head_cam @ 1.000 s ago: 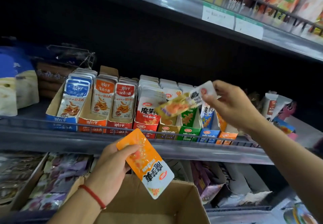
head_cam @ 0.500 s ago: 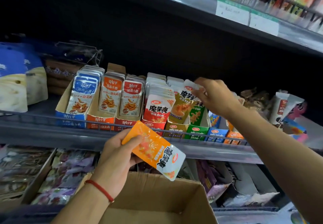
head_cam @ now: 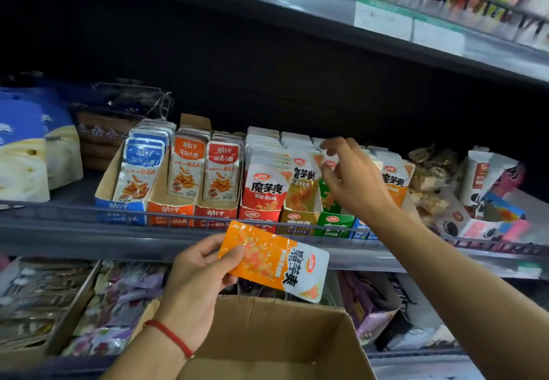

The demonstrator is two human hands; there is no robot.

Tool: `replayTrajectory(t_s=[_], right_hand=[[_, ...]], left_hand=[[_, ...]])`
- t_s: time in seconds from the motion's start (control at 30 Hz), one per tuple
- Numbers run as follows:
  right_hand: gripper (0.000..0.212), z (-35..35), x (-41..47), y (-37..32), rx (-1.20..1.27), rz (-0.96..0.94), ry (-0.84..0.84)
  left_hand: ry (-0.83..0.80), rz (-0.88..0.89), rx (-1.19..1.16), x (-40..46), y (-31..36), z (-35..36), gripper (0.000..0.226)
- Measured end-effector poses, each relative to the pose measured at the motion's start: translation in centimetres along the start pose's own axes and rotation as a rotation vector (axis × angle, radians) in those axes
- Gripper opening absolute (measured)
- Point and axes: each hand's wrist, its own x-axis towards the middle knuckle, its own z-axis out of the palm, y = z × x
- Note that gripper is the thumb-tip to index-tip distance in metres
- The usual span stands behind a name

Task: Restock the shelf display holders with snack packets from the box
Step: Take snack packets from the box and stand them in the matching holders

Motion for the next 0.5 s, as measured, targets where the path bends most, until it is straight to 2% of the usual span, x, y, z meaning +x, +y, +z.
replayTrajectory(t_s=[0.07, 0.13, 0.27, 0.33, 0.4, 0.47, 0.5], right_hand=[[0.02, -1.0, -3.0, 0.1, 0.193, 0.045, 0.017], [0.015, -1.7, -6.4, 0.8, 0.359, 0.102, -0.071], [0.027, -1.8, -12.5, 2.5, 0.788, 0.312, -0.258], [0.035, -1.1, -14.7, 2.5, 1.085, 0.471, -0.224], [0.033, -0.7, -15.7, 2.2, 1.305, 0.673, -0.102], [0.028, -0.6, -15.8, 2.7, 1.381, 0.813, 0.005], [0.026, -0.8, -15.6, 3.3, 1.376, 0.817, 0.048]], left_hand=[[-0.03, -0.028, -0.068, -0.1, -0.3, 0.4, 0.028], [-0.055, -0.05, -0.116, -0.4, -0.8, 1.0, 0.039], [-0.075, -0.081, -0.139, -1.1, -2.3, 3.3, 0.035], [-0.099, -0.096, -0.137, -1.6, -3.4, 4.8, 0.035], [-0.133, -0.128, -0.155, -1.9, -4.3, 6.5, 0.041], [-0.17, -0.152, -0.152, -2.3, -4.8, 8.1, 0.045], [-0.197, -0.136, -0.095, -2.4, -4.8, 8.9, 0.047]])
